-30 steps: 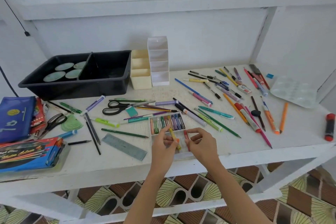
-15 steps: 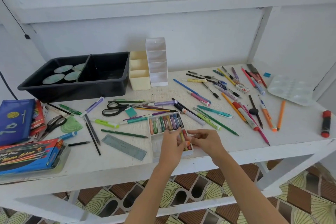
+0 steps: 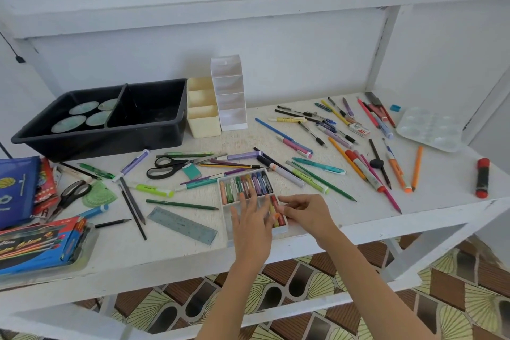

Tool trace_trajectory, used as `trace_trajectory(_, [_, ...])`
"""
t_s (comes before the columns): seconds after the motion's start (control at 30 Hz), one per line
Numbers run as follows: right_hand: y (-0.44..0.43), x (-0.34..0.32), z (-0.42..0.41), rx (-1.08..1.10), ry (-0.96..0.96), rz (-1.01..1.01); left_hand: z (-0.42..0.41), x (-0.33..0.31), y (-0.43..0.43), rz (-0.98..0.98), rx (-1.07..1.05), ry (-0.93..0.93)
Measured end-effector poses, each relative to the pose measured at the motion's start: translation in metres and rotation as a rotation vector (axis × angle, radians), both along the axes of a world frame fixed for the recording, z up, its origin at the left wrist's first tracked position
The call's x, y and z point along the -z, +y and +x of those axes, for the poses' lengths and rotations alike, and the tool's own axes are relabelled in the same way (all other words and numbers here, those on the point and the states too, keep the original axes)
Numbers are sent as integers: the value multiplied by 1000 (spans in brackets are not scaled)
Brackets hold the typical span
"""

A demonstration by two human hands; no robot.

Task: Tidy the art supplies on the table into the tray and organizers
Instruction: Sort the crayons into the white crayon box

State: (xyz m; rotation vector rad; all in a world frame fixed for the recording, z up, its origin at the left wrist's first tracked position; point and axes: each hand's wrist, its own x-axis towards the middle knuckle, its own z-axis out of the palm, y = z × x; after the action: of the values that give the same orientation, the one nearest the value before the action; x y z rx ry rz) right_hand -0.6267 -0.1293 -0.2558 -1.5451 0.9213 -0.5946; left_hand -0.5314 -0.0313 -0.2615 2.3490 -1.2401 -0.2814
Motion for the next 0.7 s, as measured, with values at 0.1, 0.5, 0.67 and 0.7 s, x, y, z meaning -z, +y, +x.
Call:
trace_trajectory(0.1, [3,1,0,14,15,-40,1,-4,-2,97,2,-37])
trace_trajectory(0.5, [-38,-20,-26,159,-40,-27,-5,-23,-67,-381,-51,30])
trace_trajectory(0.67, [-85,-31,-26,161,-30,-25,10,-27,-119,-275,117,19])
trace_trajectory(0.7, [-94,-32,-25,153,-21,-18,14,-26,-127,-216,148,-12])
